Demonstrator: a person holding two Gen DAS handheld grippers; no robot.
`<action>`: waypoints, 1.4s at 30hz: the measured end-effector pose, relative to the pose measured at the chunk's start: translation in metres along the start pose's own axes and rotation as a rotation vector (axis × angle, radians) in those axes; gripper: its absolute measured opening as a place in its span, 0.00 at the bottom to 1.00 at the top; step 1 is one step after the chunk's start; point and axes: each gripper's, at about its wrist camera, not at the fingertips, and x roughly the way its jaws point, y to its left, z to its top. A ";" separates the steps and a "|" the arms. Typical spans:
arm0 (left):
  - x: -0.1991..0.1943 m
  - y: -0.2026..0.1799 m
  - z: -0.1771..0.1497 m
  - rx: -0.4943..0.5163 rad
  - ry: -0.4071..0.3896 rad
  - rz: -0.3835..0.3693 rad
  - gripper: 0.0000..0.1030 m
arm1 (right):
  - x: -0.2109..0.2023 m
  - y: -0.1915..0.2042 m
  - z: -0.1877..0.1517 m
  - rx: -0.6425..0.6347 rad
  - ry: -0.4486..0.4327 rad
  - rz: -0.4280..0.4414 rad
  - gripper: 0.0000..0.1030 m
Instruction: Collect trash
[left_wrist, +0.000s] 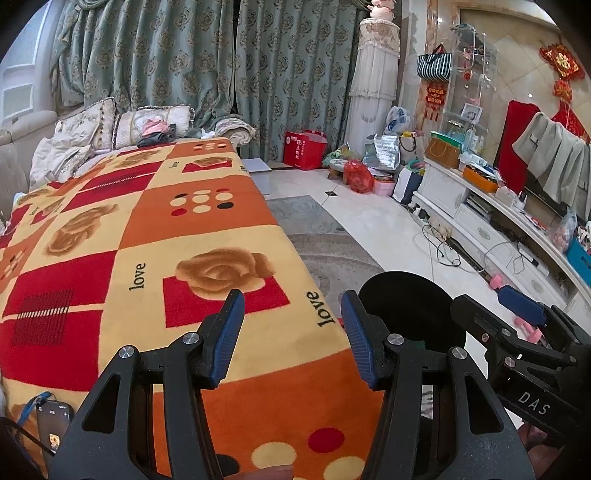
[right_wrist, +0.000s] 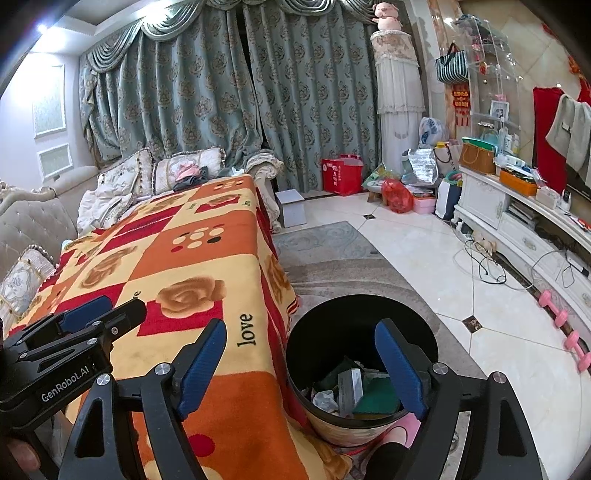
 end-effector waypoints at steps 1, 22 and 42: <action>0.000 0.000 0.000 0.001 0.000 0.000 0.51 | 0.000 0.000 0.000 0.001 0.001 0.001 0.78; 0.003 0.000 -0.005 -0.009 0.012 -0.002 0.51 | 0.004 0.000 0.001 0.004 0.017 0.005 0.79; 0.008 -0.002 -0.004 -0.019 0.028 -0.007 0.51 | 0.011 -0.004 -0.001 0.003 0.033 0.001 0.80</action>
